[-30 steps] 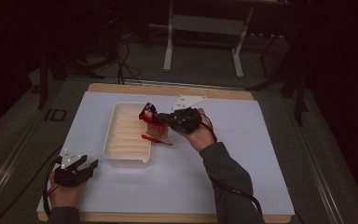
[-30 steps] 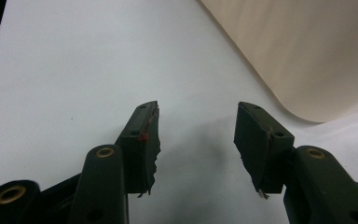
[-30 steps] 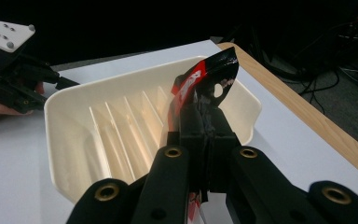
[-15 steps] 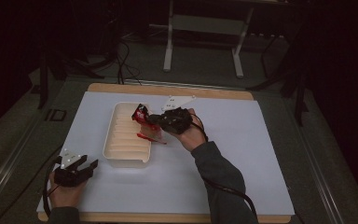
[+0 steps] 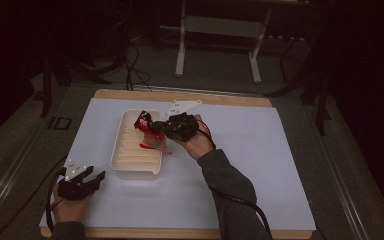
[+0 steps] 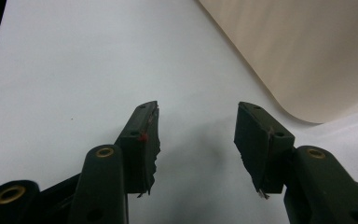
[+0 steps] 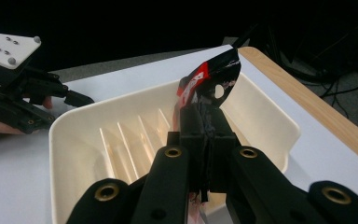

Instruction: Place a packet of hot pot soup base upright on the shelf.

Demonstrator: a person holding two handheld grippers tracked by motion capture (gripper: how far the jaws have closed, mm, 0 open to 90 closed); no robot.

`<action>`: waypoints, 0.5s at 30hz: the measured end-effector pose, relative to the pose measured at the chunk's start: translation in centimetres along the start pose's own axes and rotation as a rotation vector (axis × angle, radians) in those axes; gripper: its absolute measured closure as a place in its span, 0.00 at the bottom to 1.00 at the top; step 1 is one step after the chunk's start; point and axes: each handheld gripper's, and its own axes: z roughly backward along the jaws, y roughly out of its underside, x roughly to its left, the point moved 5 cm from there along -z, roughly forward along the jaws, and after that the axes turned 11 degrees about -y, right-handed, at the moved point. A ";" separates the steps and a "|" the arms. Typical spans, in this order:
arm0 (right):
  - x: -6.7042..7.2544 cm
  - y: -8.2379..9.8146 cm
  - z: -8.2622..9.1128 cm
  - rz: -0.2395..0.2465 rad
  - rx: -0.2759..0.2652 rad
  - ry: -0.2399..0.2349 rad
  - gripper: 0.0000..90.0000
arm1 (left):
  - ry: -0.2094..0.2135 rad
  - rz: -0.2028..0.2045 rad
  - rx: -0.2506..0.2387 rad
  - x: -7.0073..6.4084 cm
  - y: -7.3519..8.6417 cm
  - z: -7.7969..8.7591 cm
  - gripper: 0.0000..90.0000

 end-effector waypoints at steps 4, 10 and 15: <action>-0.1 0.1 -0.6 -0.016 -0.008 -0.010 0.99 | 0.001 0.002 -0.001 0.0 0.0 0.0 0.56; 0.0 -0.3 -1.2 -0.019 -0.014 -0.015 0.99 | 0.001 0.002 -0.002 0.0 0.0 0.0 0.56; 0.0 -0.5 -1.7 -0.027 -0.020 -0.021 0.99 | 0.001 0.000 0.000 0.0 0.0 0.0 0.55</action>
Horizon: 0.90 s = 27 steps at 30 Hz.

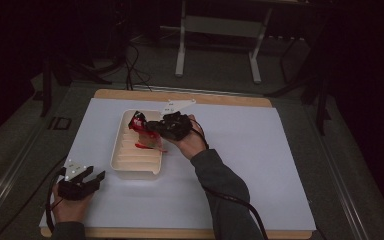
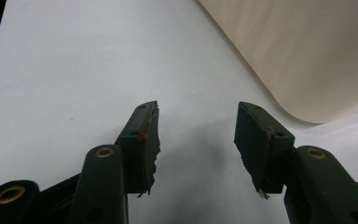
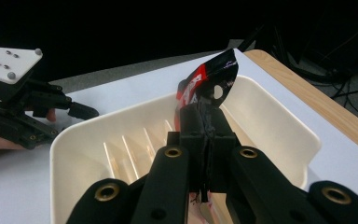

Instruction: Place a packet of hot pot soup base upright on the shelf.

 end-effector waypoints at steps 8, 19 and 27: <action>0.2 -0.2 -0.9 -0.003 0.001 -0.011 0.99 | 0.000 0.001 -0.001 0.0 0.0 0.0 0.56; 0.2 -0.6 -1.7 -0.009 0.003 -0.015 0.99 | 0.001 0.002 -0.004 0.0 0.0 0.0 0.55; 0.4 -0.8 -2.5 -0.019 -0.003 -0.025 0.98 | 0.003 0.002 -0.004 0.0 0.0 0.0 0.55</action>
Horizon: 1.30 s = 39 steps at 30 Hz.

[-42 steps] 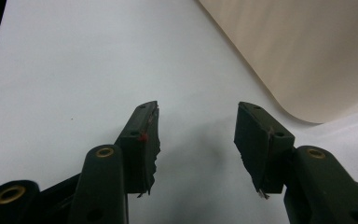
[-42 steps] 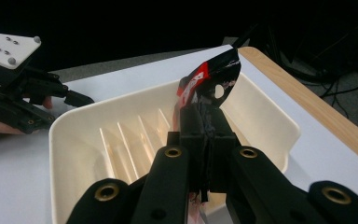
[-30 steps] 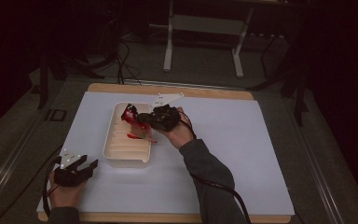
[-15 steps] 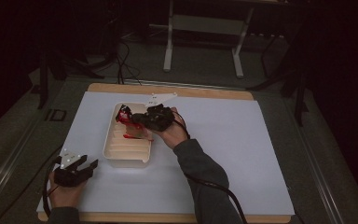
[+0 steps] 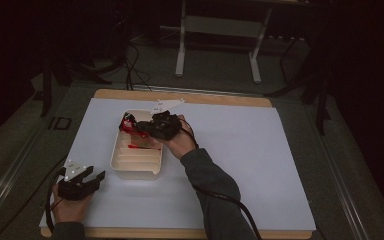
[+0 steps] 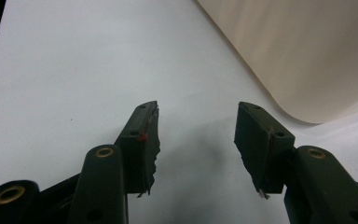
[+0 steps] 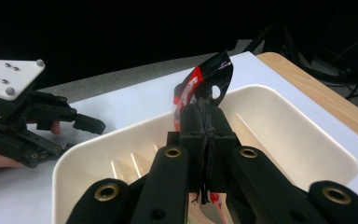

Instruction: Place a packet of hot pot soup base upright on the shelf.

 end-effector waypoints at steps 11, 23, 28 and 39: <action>0.3 0.0 -1.3 -0.013 0.003 -0.012 0.98 | 0.001 0.000 -0.001 0.0 0.0 0.0 0.55; -0.2 1.5 -1.1 -0.051 -0.006 -0.023 0.98 | 0.000 0.000 -0.001 0.0 0.0 0.0 0.55; -0.8 2.6 -0.9 -0.065 0.008 -0.019 0.97 | -0.001 -0.001 -0.001 0.0 0.0 0.0 0.55; -1.4 3.9 -0.6 -0.096 0.023 -0.014 0.95 | 0.000 -0.002 0.001 0.0 0.0 0.0 0.55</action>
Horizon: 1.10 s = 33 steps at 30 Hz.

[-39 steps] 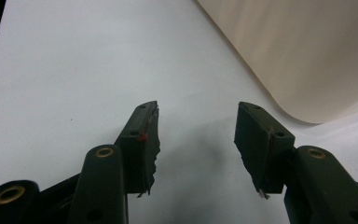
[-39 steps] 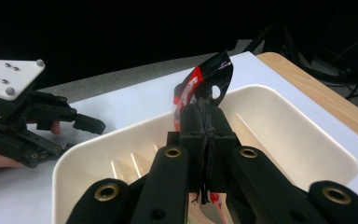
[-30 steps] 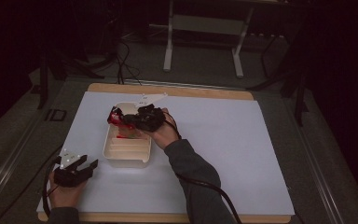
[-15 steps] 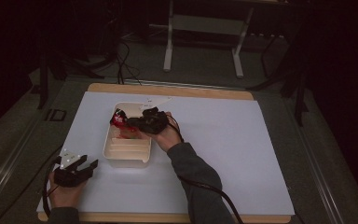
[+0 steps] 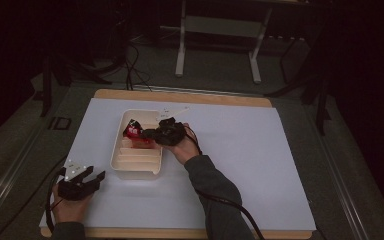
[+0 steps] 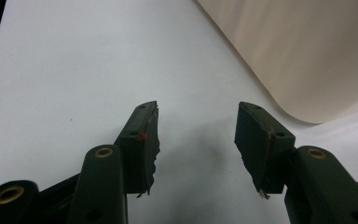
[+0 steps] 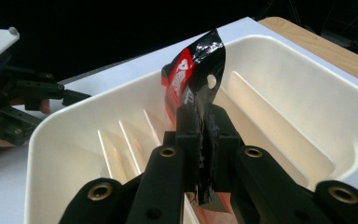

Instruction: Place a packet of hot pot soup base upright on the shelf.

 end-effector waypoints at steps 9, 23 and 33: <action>-0.2 0.3 0.0 -0.022 0.000 -0.002 0.96 | -0.001 0.000 0.000 0.0 0.0 0.0 0.55; -0.4 0.8 0.1 -0.042 -0.001 0.026 0.76 | -0.001 0.001 0.000 0.0 0.0 0.0 0.55; -0.1 0.6 0.9 -0.021 0.029 0.062 0.64 | -0.001 0.002 0.001 0.0 0.0 0.0 0.55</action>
